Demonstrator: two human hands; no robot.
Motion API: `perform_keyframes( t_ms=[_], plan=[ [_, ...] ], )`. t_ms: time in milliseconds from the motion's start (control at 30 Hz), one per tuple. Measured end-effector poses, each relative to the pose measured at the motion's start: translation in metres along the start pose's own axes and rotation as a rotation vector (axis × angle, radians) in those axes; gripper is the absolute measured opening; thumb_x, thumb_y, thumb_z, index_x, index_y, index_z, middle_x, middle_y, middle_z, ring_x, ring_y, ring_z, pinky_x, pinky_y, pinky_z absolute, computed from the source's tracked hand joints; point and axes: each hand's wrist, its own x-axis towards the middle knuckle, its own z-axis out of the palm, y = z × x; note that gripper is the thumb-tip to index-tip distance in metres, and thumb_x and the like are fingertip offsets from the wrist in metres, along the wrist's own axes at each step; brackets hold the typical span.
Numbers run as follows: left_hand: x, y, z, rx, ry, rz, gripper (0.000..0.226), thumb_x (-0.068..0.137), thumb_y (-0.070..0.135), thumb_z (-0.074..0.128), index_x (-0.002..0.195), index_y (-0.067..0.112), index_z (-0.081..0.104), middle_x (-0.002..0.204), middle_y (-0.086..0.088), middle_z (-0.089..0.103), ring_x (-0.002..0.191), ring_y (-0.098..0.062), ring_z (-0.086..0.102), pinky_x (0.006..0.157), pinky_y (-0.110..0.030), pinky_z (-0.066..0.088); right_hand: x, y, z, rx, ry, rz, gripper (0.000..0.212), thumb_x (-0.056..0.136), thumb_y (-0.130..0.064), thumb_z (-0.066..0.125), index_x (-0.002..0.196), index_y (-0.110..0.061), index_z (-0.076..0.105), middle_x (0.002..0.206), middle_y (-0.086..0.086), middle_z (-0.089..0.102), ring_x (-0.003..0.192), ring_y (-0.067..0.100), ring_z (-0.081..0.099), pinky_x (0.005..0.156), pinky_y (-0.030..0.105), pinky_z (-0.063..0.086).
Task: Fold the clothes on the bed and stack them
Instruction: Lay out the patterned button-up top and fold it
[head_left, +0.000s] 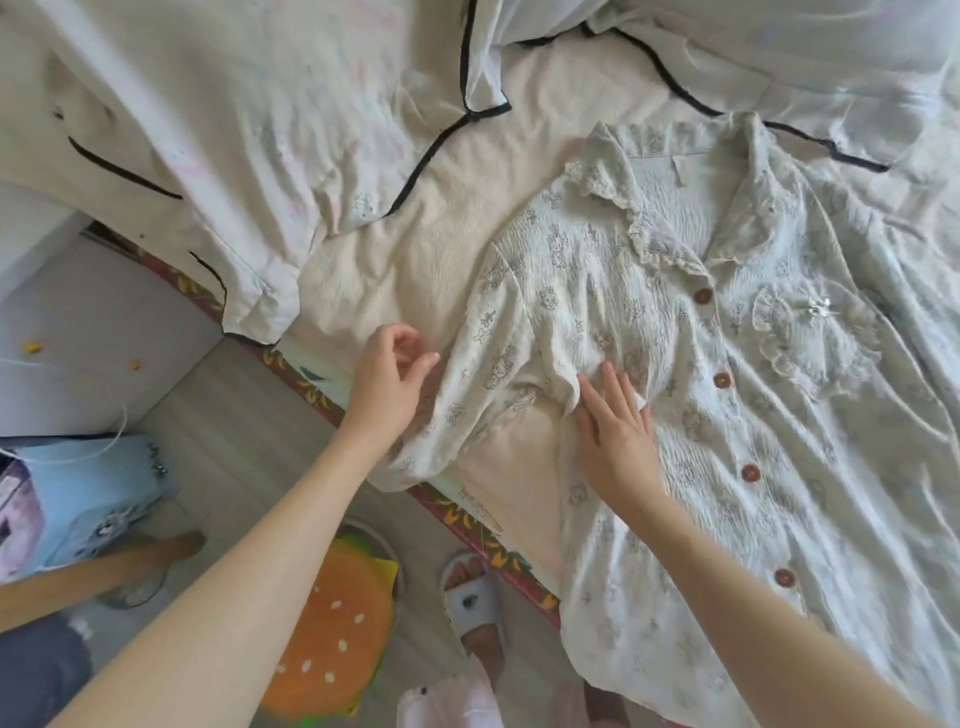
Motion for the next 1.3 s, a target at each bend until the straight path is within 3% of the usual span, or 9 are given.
perform_keyframes(
  t_ms=[200,433,567,667,833,900,1033,1100,1300],
  plan=[
    [0.002,-0.016,-0.008,0.007,-0.348,-0.166,0.011,0.095,0.023,0.054,0.087,0.02,0.06,0.089,0.007,0.063,0.091,-0.013,0.06,0.074,-0.02,0.043,-0.006,-0.019,0.008,0.099,0.098,-0.044,0.051,0.101,-0.032,0.037,0.15,-0.027,0.023,0.16,0.002,0.006,0.147,0.02,0.0,0.118,0.05,0.005],
    [0.005,-0.023,-0.074,-0.099,0.149,0.042,0.013,0.096,0.026,0.052,0.084,0.028,0.053,0.077,0.003,0.058,0.063,0.005,0.051,0.056,-0.007,0.037,-0.006,-0.015,0.022,-0.208,-0.046,-0.067,0.058,0.1,-0.035,0.036,0.151,-0.031,0.011,0.161,0.0,-0.003,0.147,0.023,-0.006,0.116,0.054,0.003],
    [0.009,-0.032,-0.085,-0.028,-0.013,0.014,0.011,0.092,0.033,0.058,0.083,0.027,0.058,0.079,0.0,0.064,0.066,-0.008,0.054,0.058,-0.012,0.039,-0.008,-0.03,0.023,-0.215,0.074,-0.082,0.057,0.098,-0.041,0.036,0.15,-0.029,0.018,0.16,0.004,0.006,0.147,0.023,-0.004,0.114,0.056,-0.002],
    [0.009,-0.052,-0.092,0.077,-0.208,-0.11,0.012,0.084,0.039,0.067,0.079,0.03,0.062,0.07,0.019,0.065,0.061,0.005,0.056,0.058,-0.022,0.04,-0.011,-0.042,0.024,-0.318,0.155,-0.259,0.057,0.095,-0.038,0.049,0.147,-0.024,0.032,0.157,0.012,0.018,0.144,0.03,0.008,0.113,0.061,0.004],
    [0.005,-0.076,-0.102,0.429,-0.495,-0.215,0.012,0.083,0.034,0.07,0.078,0.033,0.059,0.085,0.011,0.063,0.083,-0.011,0.059,0.064,-0.025,0.04,-0.01,-0.058,0.041,-0.539,-0.058,-0.476,0.059,0.095,-0.037,0.05,0.149,-0.026,0.029,0.159,0.009,0.004,0.146,0.033,0.002,0.115,0.054,-0.007],
    [0.004,-0.077,-0.107,0.468,-0.452,-0.208,0.009,0.088,0.035,0.064,0.08,0.032,0.059,0.092,0.009,0.063,0.091,-0.014,0.057,0.066,-0.027,0.04,-0.007,-0.057,0.047,-0.579,-0.137,-0.449,0.062,0.099,-0.037,0.041,0.152,-0.028,0.011,0.158,0.005,-0.015,0.145,0.03,-0.014,0.114,0.049,-0.016],
    [-0.003,-0.063,-0.125,0.229,-0.111,-0.122,0.015,0.09,0.035,0.058,0.078,0.027,0.057,0.075,0.009,0.064,0.069,-0.004,0.058,0.059,-0.024,0.039,-0.002,-0.059,0.049,-0.602,-0.19,-0.413,0.064,0.099,-0.036,0.039,0.152,-0.03,0.004,0.149,-0.001,-0.031,0.145,0.028,-0.018,0.113,0.048,-0.019],
    [-0.009,-0.058,-0.135,0.205,-0.001,-0.071,0.012,0.09,0.032,0.06,0.08,0.028,0.056,0.073,0.011,0.063,0.064,0.003,0.055,0.059,-0.021,0.038,0.001,-0.059,0.045,-0.628,-0.229,-0.42,0.066,0.099,-0.033,0.041,0.151,-0.033,0.002,0.148,-0.003,-0.032,0.145,0.028,-0.018,0.113,0.049,-0.018],
    [-0.022,-0.047,-0.135,0.316,0.063,-0.047,0.018,0.098,0.021,0.047,0.107,0.011,0.058,0.088,0.001,0.059,0.08,-0.017,0.052,0.069,-0.025,0.032,0.005,-0.063,0.036,-0.632,-0.289,-0.416,0.061,0.099,-0.03,0.038,0.15,-0.035,0.006,0.157,0.0,-0.023,0.145,0.026,-0.018,0.113,0.051,-0.015]
  ],
)
